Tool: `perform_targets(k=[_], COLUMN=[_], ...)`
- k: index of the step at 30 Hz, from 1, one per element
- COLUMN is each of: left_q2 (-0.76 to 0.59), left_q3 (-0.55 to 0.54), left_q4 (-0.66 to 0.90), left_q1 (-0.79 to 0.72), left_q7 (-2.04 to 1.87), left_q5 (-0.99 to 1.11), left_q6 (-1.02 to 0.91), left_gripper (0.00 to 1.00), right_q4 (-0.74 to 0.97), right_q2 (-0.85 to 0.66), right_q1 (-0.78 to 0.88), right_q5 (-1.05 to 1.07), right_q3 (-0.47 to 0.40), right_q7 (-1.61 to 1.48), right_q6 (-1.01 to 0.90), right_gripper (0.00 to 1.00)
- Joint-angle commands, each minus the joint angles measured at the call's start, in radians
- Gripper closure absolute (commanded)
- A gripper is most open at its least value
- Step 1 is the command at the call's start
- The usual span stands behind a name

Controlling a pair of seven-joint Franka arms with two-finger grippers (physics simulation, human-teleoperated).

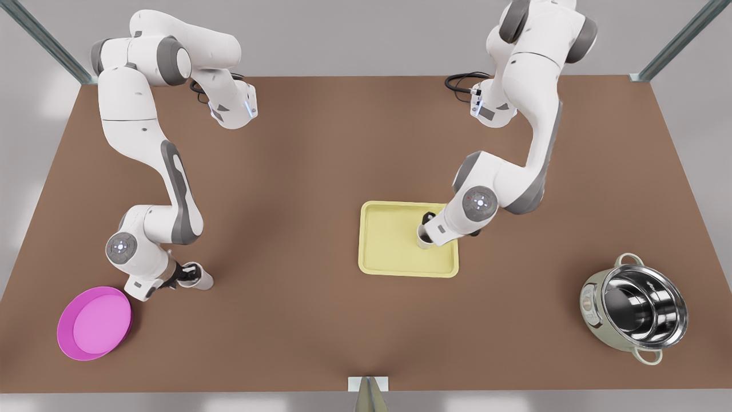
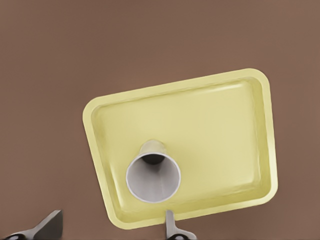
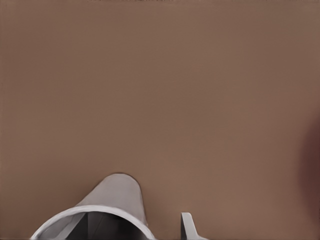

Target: Use the left arm to pick up the white IKEA cup from the tray and place it on the middle-left position; use the right arm to pick up the white IKEA cup from the tray and place it on the middle-right position

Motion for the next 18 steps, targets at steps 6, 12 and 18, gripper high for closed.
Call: perform_targets(k=[6,12,18], left_q2=[0.038,-0.028,0.015], left_q3=[0.004,0.012,0.014], left_q4=[-0.119,-0.311,-0.313], left_q1=[-0.036,-0.025,-0.025], left_q7=[-0.405,-0.323,-0.322], left_q5=[0.017,0.006,0.01], left_q6=[0.302,0.501,0.501], left_gripper=[0.0,0.0,0.0], right_q4=[0.007,0.148,0.215], right_q2=[-0.105,-0.409,-0.509], right_q1=[-0.011,0.002,-0.005], right_q5=[0.014,0.011,0.016], right_q3=[0.0,0.012,0.0], right_q7=[-0.294,0.188,0.238], right_q6=[-0.147,-0.568,-0.826], right_gripper=[0.16,0.0,0.0])
